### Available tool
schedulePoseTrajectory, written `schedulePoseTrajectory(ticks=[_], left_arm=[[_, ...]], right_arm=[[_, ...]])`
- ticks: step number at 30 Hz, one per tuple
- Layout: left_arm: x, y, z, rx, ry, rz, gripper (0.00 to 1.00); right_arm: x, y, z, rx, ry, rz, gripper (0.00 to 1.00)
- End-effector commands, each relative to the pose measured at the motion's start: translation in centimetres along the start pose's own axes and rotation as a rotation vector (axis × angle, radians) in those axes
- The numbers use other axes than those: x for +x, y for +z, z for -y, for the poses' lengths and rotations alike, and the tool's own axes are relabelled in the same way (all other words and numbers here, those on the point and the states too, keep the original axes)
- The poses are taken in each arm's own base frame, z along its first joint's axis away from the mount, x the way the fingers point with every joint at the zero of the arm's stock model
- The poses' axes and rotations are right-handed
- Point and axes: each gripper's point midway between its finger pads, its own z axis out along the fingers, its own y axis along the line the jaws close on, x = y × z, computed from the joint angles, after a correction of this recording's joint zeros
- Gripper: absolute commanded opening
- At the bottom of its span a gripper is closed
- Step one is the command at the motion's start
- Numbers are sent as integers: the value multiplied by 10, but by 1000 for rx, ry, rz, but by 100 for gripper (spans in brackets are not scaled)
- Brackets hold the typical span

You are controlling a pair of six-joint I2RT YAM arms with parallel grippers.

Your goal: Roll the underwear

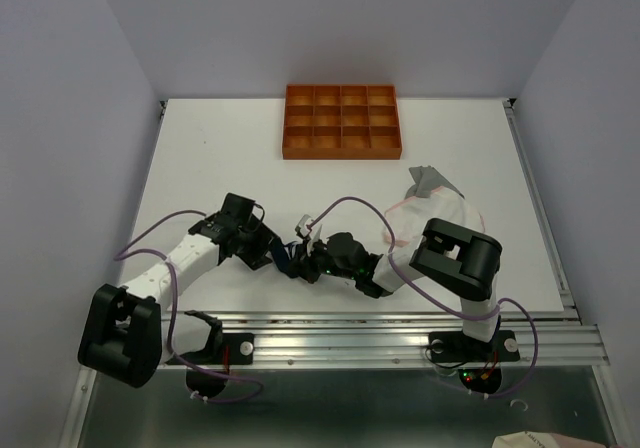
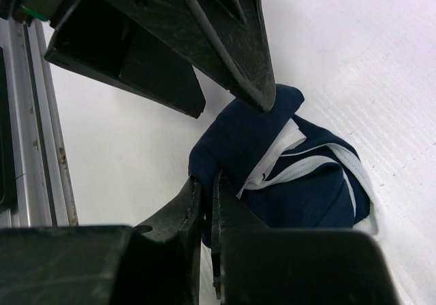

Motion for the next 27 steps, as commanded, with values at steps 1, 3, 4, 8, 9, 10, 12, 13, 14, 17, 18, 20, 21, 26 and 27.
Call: schedulePoseTrajectory(ticks=[1, 3, 4, 8, 9, 10, 12, 13, 14, 17, 18, 20, 21, 26, 27], left_arm=[[8, 11, -18, -47, 28, -30, 61], [9, 13, -22, -54, 37, -33, 59], [10, 15, -24, -60, 43, -39, 59], [10, 19, -30, -79, 56, -34, 57], [9, 20, -27, -64, 62, -31, 57], [10, 23, -29, -69, 58, -34, 56], [12, 26, -27, -58, 67, -42, 54], [12, 27, -27, -61, 68, -44, 54], [14, 29, -28, -65, 76, -48, 51], [16, 33, -28, -66, 90, -49, 42], [17, 34, -28, -69, 91, -50, 39], [18, 35, -29, -74, 101, -52, 21], [17, 35, -29, -78, 98, -50, 7], [9, 28, -32, -107, 80, 10, 0], [9, 28, -32, -107, 74, 15, 0]], right_arm=[[11, -3, -3, -22, -10, -18, 2], [10, -2, -4, -27, -10, -18, 2], [10, -2, -4, -27, -10, -18, 2], [10, -1, -5, -37, -15, -17, 2], [11, -1, -6, -44, -15, -21, 2], [10, -1, -7, -49, -15, -20, 2], [11, -1, -8, -56, -18, -24, 3], [10, -1, -9, -62, -20, -20, 3], [11, -2, -10, -67, -21, -23, 4], [8, -2, -13, -83, -29, -11, 5], [8, -2, -13, -82, -29, -10, 5], [6, -1, -12, -79, -32, -9, 6], [6, -1, -12, -78, -34, -7, 7], [-11, 0, -14, -102, -85, 24, 43], [-24, -1, -15, -110, -88, 49, 48]])
